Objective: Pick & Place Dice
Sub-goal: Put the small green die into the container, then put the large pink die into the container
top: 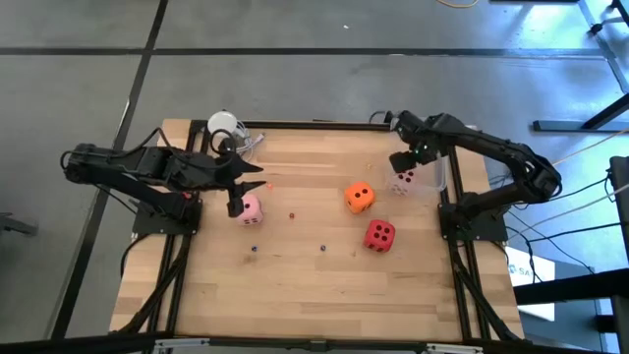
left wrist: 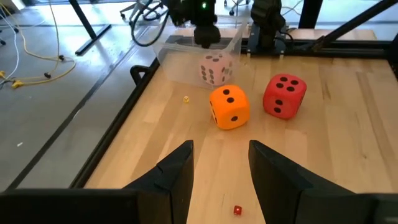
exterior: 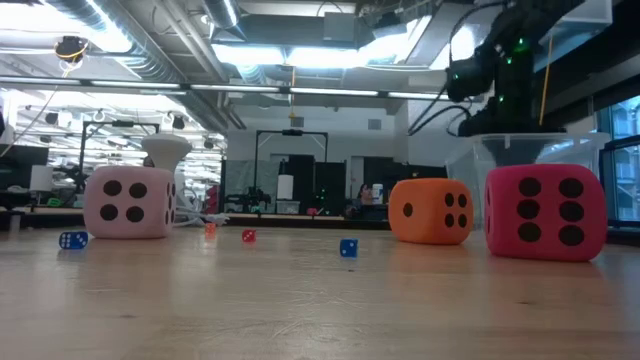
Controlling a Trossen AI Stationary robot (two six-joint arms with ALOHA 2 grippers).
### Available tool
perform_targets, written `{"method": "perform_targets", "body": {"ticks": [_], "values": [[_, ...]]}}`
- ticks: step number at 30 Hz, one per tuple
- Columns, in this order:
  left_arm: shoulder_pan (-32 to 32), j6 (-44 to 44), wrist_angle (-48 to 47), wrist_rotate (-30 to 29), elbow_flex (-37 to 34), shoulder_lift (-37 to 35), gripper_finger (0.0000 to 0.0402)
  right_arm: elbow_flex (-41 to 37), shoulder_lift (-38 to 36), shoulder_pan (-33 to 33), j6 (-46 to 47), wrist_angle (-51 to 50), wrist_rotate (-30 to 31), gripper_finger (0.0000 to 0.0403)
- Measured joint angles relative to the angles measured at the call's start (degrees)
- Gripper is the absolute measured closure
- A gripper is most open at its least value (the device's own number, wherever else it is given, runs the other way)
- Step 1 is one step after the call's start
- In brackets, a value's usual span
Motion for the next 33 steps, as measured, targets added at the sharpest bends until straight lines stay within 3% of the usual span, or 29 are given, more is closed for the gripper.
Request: {"method": "perform_targets", "body": {"ticks": [3,6,9,12,15,18,22,33], "values": [[0.0,-0.4,0.2,-0.04,0.0,-0.7,0.0256,-1.37,0.34,0.21,2.12,0.02,3.26,0.0239],[0.0,-0.96,0.23,-0.03,0.0,-1.35,0.0256,-2.8,0.21,0.14,0.33,4.48,-1.74,0.0239],[0.0,-1.65,0.66,-0.15,0.0,-1.61,0.0256,-2.47,0.08,-0.18,3.92,1.6,4.14,0.0238],[0.02,-1.84,0.68,-0.09,0.0,-1.82,0.0256,-2.41,0.27,-0.37,-0.61,4.62,-1.88,0.0238],[0.02,-2.04,0.68,-0.14,0.0,-1.91,0.0256,-1.86,0.19,-0.72,2.67,1.82,4.67,0.0238],[0.01,-1.65,0.68,-0.17,0.0,-1.9,0.0256,-1.78,0.27,-0.84,-0.27,3.75,1.45,0.0238],[0.01,-1.67,0.68,-0.17,0.0,-1.91,0.0256,-1.43,0.16,-0.59,1.82,0.92,7.47,0.0238],[0.01,-1.67,0.67,-0.13,0.0,-2.02,0.0256,2.78,-6.83,-0.42,1.17,0.49,2.21,0.0238]]}}
